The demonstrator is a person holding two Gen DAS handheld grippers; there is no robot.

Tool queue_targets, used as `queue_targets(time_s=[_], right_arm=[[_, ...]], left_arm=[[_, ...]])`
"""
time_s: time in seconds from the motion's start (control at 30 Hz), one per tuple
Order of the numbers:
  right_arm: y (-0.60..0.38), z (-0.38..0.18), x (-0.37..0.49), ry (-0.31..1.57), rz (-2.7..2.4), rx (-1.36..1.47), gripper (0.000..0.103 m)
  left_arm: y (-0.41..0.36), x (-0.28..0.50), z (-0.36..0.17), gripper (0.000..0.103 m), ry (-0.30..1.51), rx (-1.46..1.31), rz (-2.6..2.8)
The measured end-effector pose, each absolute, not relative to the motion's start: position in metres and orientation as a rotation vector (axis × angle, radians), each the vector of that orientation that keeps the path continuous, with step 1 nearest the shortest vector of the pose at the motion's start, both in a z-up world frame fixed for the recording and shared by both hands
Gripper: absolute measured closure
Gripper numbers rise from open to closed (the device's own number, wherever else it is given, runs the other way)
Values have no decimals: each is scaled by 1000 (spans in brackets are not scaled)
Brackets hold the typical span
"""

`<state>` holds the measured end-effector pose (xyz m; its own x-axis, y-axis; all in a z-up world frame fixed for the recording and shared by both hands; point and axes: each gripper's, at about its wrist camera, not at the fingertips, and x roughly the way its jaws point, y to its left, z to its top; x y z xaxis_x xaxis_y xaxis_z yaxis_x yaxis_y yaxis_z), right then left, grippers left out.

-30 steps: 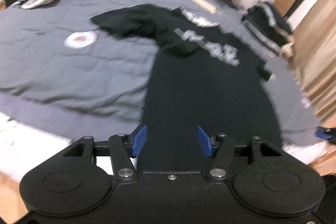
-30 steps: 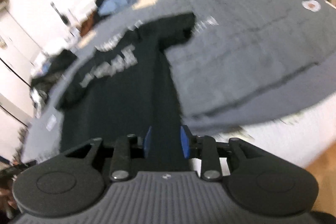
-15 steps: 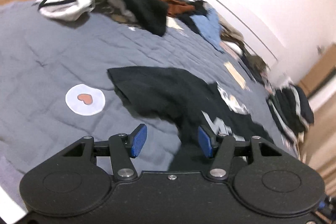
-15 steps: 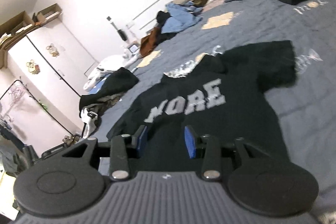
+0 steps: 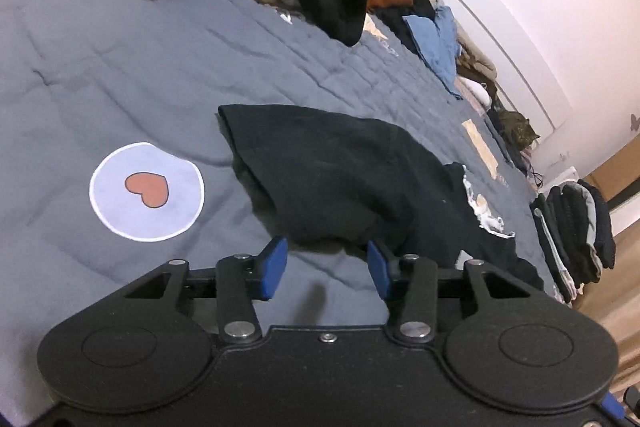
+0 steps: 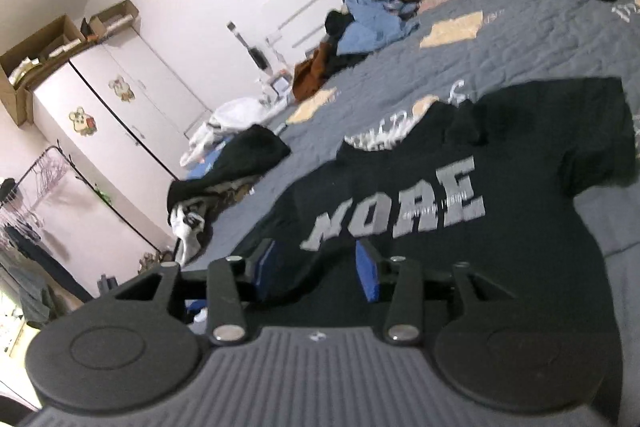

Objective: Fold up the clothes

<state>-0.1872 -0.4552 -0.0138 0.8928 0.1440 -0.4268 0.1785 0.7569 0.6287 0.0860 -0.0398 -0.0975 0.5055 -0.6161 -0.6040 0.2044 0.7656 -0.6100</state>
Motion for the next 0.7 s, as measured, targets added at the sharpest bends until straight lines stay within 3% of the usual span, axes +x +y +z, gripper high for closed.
queue_targets(time_s=[0.47,0.53,0.57,0.6,0.7], right_arm=[[-441,-21,-174,523,18,731,58],[-440,-22,-174,529,18,730,58],[-440,-23,-173,532,16,733,58],[-440,-24,-174,536,16,738,58],[-441,-27,-174,548,16,747,58]], left_arm=[[-68,94,-111,60,879,-397,-545],[-69,93,-110,67,866,-390,-540],[-68,94,-110,81,868,-391,-534],[-67,94,-109,87,870,-392,-527],[-62,95,-98,96,838,-376,-494]])
